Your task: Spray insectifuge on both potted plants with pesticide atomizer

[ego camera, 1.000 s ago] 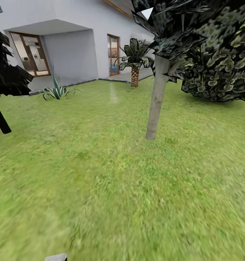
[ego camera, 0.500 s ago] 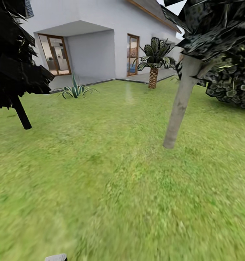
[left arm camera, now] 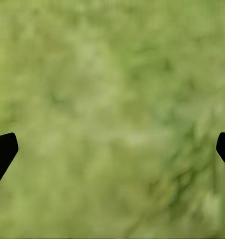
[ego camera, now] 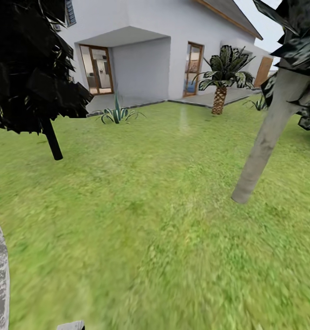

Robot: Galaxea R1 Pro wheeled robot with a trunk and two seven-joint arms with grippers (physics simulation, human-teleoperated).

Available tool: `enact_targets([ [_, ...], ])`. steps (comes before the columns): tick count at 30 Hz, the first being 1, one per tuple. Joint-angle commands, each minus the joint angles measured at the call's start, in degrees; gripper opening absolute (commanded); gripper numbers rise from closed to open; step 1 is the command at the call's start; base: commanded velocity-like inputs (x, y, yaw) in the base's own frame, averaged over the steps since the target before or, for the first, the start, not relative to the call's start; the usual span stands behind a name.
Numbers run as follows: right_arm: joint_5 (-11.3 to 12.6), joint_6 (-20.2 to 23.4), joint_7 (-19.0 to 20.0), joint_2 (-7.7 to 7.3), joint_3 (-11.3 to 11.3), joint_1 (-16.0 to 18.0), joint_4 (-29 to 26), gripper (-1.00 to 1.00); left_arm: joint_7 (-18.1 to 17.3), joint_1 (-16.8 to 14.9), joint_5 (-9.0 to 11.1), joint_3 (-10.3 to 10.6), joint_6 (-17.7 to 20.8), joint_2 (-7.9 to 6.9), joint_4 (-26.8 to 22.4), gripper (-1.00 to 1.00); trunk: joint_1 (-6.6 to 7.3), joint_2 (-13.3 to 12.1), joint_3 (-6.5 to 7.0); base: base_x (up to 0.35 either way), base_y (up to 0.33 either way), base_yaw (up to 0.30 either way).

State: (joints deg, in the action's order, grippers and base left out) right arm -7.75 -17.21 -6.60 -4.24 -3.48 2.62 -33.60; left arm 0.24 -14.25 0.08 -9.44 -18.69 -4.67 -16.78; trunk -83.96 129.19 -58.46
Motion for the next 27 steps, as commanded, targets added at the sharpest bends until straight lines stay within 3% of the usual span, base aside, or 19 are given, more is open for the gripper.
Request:
enact_targets([
  [1, -0.6, -0.1, -0.26, 0.02, -0.11, 0.01, 0.02, 1.0, 0.03, -0.06, 0.0, -0.05, -0.2, 0.01, 0.08, 1.0, -0.02, 0.01, -0.05, 0.338, 0.0, 0.277],
  [11, -0.6, -0.1, -0.26, 0.0, -0.08, 0.01, 0.02, 1.0, 0.0, -0.03, 0.0, -0.05, -0.2, 0.01, 0.08, 1.0, -0.02, 0.01, -0.05, 0.291, 0.0, 0.277],
  [27, -0.6, -0.02, -0.35, 0.04, -0.05, 0.01, 0.02, 1.0, -0.04, -0.08, 0.0, -0.05, -0.2, 0.01, 0.08, 1.0, -0.02, 0.01, 0.05, 0.014, 0.0, 0.278],
])
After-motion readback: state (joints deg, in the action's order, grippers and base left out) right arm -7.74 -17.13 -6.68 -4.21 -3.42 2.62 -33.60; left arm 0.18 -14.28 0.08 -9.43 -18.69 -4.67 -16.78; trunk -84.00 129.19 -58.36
